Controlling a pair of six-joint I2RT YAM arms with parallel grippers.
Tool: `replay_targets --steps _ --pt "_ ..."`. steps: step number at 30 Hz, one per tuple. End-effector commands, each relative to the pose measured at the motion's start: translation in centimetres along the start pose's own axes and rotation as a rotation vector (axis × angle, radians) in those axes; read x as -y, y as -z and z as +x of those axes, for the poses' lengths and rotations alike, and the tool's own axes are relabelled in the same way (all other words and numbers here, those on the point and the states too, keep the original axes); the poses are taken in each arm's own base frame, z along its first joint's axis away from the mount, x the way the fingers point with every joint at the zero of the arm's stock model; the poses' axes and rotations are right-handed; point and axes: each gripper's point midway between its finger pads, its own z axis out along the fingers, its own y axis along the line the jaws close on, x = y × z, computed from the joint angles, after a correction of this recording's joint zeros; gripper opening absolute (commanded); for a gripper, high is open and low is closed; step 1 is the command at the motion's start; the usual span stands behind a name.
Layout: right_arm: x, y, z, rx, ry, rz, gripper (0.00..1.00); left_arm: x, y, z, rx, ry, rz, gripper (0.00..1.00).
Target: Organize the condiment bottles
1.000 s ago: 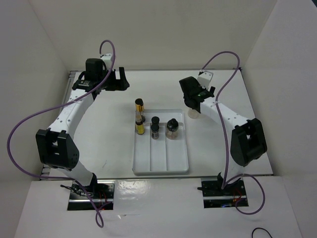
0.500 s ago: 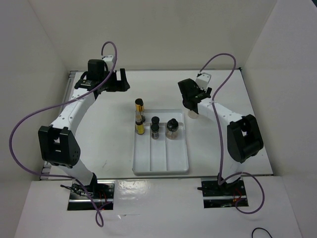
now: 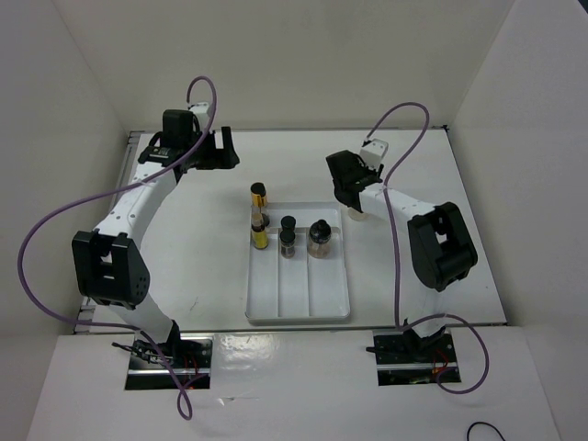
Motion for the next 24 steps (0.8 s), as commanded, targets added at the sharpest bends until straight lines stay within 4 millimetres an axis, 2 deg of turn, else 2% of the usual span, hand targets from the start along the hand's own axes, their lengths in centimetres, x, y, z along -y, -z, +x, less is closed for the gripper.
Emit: replay_targets --steps 1,4,5,7,8,11,14,15,16,18,19,21,23,24 --pt "0.4 -0.7 -0.5 0.047 -0.048 0.048 0.41 0.0 0.3 -2.1 0.051 0.004 0.001 1.00" --pt "0.6 -0.7 -0.5 0.048 -0.048 0.060 0.27 -0.1 -0.1 -1.8 0.042 0.006 0.000 1.00" --pt "0.6 -0.7 -0.5 0.048 -0.048 0.060 0.16 0.1 0.0 -1.8 0.040 0.006 0.010 1.00" --pt "0.7 -0.6 -0.4 0.044 -0.054 0.063 0.03 0.1 0.0 -1.8 0.040 0.006 0.010 1.00" --pt "1.3 -0.4 -0.5 0.044 -0.041 0.079 0.00 0.3 0.0 -1.7 0.038 0.006 0.019 1.00" --pt "2.8 0.2 -0.5 0.039 -0.045 0.128 0.00 0.3 0.0 -1.7 0.038 0.006 0.020 1.00" --pt "3.9 1.2 -2.1 0.060 -0.081 0.150 0.00 0.4 0.3 -2.0 0.048 0.004 0.021 1.00" --pt "4.2 2.4 -3.1 0.068 -0.091 0.135 0.00 0.7 0.7 -2.5 0.066 -0.001 0.034 1.00" --pt "4.5 2.8 -3.5 0.074 -0.113 0.130 0.00 0.8 0.6 -2.1 0.056 0.001 0.041 1.00" --pt "4.8 4.9 -4.9 0.093 -0.138 0.090 0.00 1.1 1.0 -2.4 0.064 -0.002 0.053 1.00" --pt "5.3 5.2 -5.0 0.096 -0.144 0.087 0.00 1.3 1.3 -2.9 0.081 0.002 0.057 1.00" --pt "5.3 7.1 -5.7 0.101 -0.153 0.040 0.00 1.3 1.6 -2.7 0.081 0.002 0.057 1.00" --pt "5.5 8.2 -6.1 0.107 -0.169 0.019 0.00 1.4 1.8 -2.6 0.081 0.002 0.057 1.00" --pt "5.5 8.7 -5.7 0.104 -0.156 0.010 0.00 1.6 2.1 -2.5 0.082 0.001 0.066 1.00"
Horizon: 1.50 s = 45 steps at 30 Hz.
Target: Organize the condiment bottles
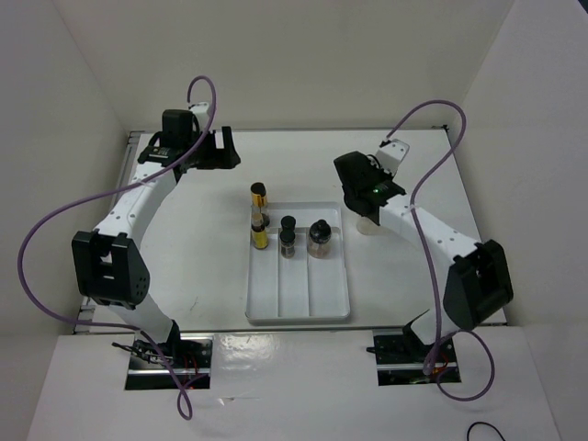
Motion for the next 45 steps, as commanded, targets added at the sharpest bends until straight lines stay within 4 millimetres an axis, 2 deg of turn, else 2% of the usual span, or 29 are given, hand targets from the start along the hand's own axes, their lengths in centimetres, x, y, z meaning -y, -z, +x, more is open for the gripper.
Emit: replay_targets --steps 1,4,9,12,13,14,16,17,19,20,21,23,24,25,26,33,34,35,38,39,40,42,45 --pt "0.9 1.9 -1.5 0.046 -0.047 0.000 0.00 1.3 2.0 -2.4 0.081 -0.002 0.043 1.00" --pt "1.4 2.3 -0.5 0.022 -0.025 -0.003 0.00 1.5 2.6 -2.5 0.096 -0.006 0.046 1.00" --pt "1.5 2.9 -0.5 0.010 -0.035 -0.017 0.00 1.9 3.9 -2.7 0.118 -0.012 0.050 1.00" --pt "1.5 3.2 -0.3 -0.009 -0.016 -0.036 0.29 2.4 4.3 -2.9 0.122 -0.016 0.074 1.00" --pt "1.3 3.3 -0.6 -0.009 -0.031 -0.049 0.55 2.5 4.6 -3.1 0.131 -0.018 0.075 1.00" --pt "1.0 3.3 -0.1 -0.024 -0.001 -0.072 0.69 2.5 4.6 -3.1 0.131 -0.018 0.075 1.00" --pt "0.5 3.8 -0.7 -0.026 -0.026 -0.114 0.93 2.5 4.6 -3.1 0.131 -0.018 0.075 1.00" --pt "0.1 3.7 -0.5 -0.046 -0.023 -0.138 0.98 2.5 4.6 -3.1 0.131 -0.018 0.075 1.00" --pt "-0.2 3.7 -1.4 -0.052 -0.018 -0.190 0.99 2.5 4.6 -3.1 0.131 -0.018 0.075 1.00" --pt "-0.7 3.7 -1.0 -0.085 -0.009 -0.228 0.99 2.4 4.4 -2.7 0.122 -0.016 0.074 1.00" --pt "-0.6 3.8 -1.2 -0.092 -0.022 -0.242 0.99 2.4 4.4 -2.7 0.122 -0.016 0.074 1.00" --pt "0.0 3.5 -1.9 -0.099 -0.037 -0.260 0.32 2.4 4.4 -2.7 0.122 -0.016 0.074 1.00" --pt "0.2 3.1 -1.6 -0.113 -0.065 -0.251 0.06 2.4 4.4 -2.7 0.122 -0.016 0.074 1.00" --pt "0.8 2.9 -1.9 -0.119 -0.076 -0.245 0.00 2.4 4.4 -2.7 0.122 -0.016 0.074 1.00" --pt "1.9 1.9 -2.0 -0.134 -0.087 -0.218 0.00 2.4 4.4 -2.7 0.122 -0.016 0.074 1.00" --pt "2.5 1.8 -1.7 -0.153 -0.079 -0.232 0.00 2.3 4.1 -2.5 0.113 -0.013 0.072 1.00" --pt "2.3 1.6 -1.3 -0.164 -0.062 -0.236 0.02 2.3 4.1 -2.5 0.113 -0.013 0.072 1.00" --pt "2.3 1.4 -0.9 -0.170 -0.040 -0.232 0.35 2.3 4.1 -2.5 0.113 -0.013 0.072 1.00" --pt "2.6 1.0 0.1 -0.165 -0.008 -0.211 0.92 2.0 3.8 -2.3 0.106 -0.010 0.062 1.00" --pt "2.3 1.1 0.2 -0.152 -0.006 -0.215 0.98 2.0 3.8 -2.3 0.106 -0.010 0.062 1.00" --pt "2.7 0.8 0.2 -0.133 -0.006 -0.189 0.98 2.0 3.8 -2.3 0.106 -0.010 0.062 1.00" --pt "2.1 1.1 0.4 -0.112 0.006 -0.206 0.98 1.9 3.4 -2.1 0.098 -0.008 0.060 1.00" --pt "2.3 0.7 0.7 -0.087 0.000 -0.174 0.98 1.8 3.4 -2.1 0.098 -0.017 0.060 1.00"
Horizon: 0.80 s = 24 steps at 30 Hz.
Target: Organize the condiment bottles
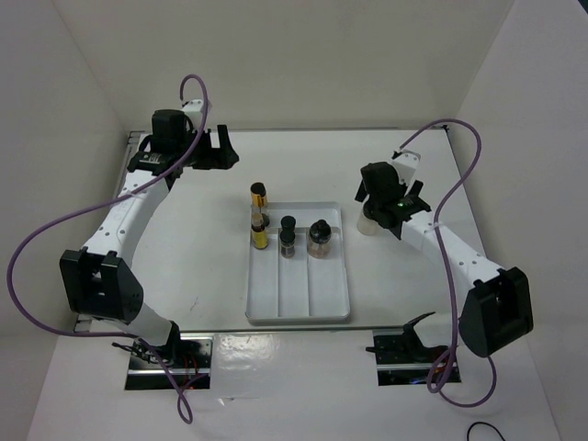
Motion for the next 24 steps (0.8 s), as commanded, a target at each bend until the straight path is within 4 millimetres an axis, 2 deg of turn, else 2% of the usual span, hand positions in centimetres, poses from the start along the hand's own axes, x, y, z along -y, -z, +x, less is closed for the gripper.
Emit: replay_targets --steps 1,6,9,10,12,13,17,21,24 --pt "-0.3 -0.7 -1.0 0.083 -0.027 0.027 0.98 0.2 0.1 -0.8 0.029 0.004 0.015 1.00" --pt "-0.8 -1.2 -0.2 0.115 -0.020 0.066 0.98 0.1 -0.2 -0.5 0.020 0.006 0.014 1.00" --pt "-1.6 -1.8 0.4 0.141 0.016 0.092 0.91 0.0 -0.5 -0.3 0.012 0.009 0.012 1.00" --pt "-1.5 -2.6 1.1 0.139 0.035 0.119 0.90 0.0 -0.5 -0.3 0.012 0.009 0.012 1.00" --pt "-1.8 -2.8 0.7 0.161 0.032 0.149 0.88 0.0 -0.5 -0.3 0.012 0.009 0.012 1.00" --pt "-1.9 -3.3 1.3 0.149 0.049 0.158 0.85 -0.2 -0.6 -0.3 0.013 0.009 0.002 1.00" --pt "-1.9 -3.8 1.5 0.177 0.044 0.192 0.79 -0.4 -0.6 -0.3 0.015 0.000 -0.007 1.00" --pt "-1.6 -3.7 0.8 0.211 0.019 0.214 0.78 -0.7 -1.2 0.2 -0.002 0.005 -0.010 1.00" --pt "-1.5 -3.9 1.0 0.213 0.018 0.226 0.76 -0.6 -1.1 -0.2 0.006 0.002 -0.009 1.00"
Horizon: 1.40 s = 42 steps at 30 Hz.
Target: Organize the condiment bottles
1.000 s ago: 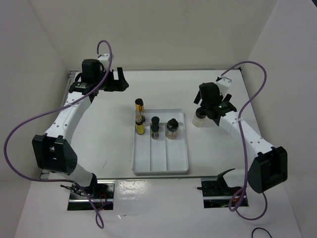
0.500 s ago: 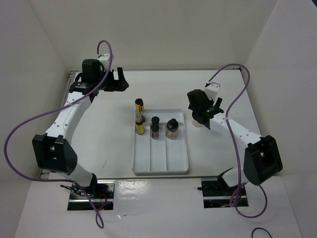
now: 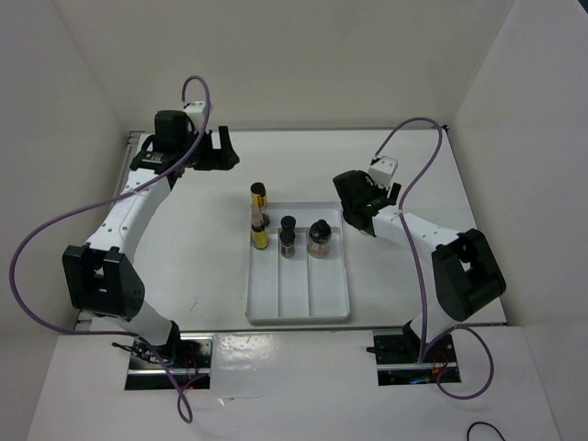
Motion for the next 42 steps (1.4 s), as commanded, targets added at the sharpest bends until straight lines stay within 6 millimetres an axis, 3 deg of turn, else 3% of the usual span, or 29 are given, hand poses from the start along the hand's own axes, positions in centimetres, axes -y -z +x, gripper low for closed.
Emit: replay_targets --steps 1,11,13,17,20,28,37,42 --pt "-0.3 -0.1 -2.2 0.083 -0.104 0.040 0.76 -0.3 -0.8 -0.4 0.014 0.001 -0.001 1.00" --pt "-1.0 -1.3 -0.4 0.070 -0.076 0.061 0.54 -0.4 -0.9 -0.3 0.005 -0.006 -0.002 1.00" --pt "-1.3 -1.5 -0.2 0.070 -0.085 0.061 0.46 -0.6 -1.2 0.2 -0.013 -0.001 -0.005 1.00" --pt "-1.3 -1.7 -0.1 0.080 -0.097 0.080 0.15 -0.7 -1.1 -0.3 -0.003 -0.004 -0.013 1.00" --pt "-0.8 -1.8 0.2 0.074 -0.100 0.110 0.01 -0.7 -1.3 -0.2 -0.011 -0.001 -0.014 1.00" --pt "0.7 -0.7 -1.2 0.080 -0.143 0.160 0.00 -0.7 -1.6 0.1 -0.022 0.001 -0.007 1.00" --pt "1.9 3.6 -4.4 0.113 -0.198 0.091 0.00 -0.3 -1.0 -0.6 0.003 -0.006 0.007 1.00" --pt "1.5 5.4 -3.4 0.079 -0.197 0.024 0.00 0.0 -0.4 -0.8 0.015 -0.009 0.009 1.00"
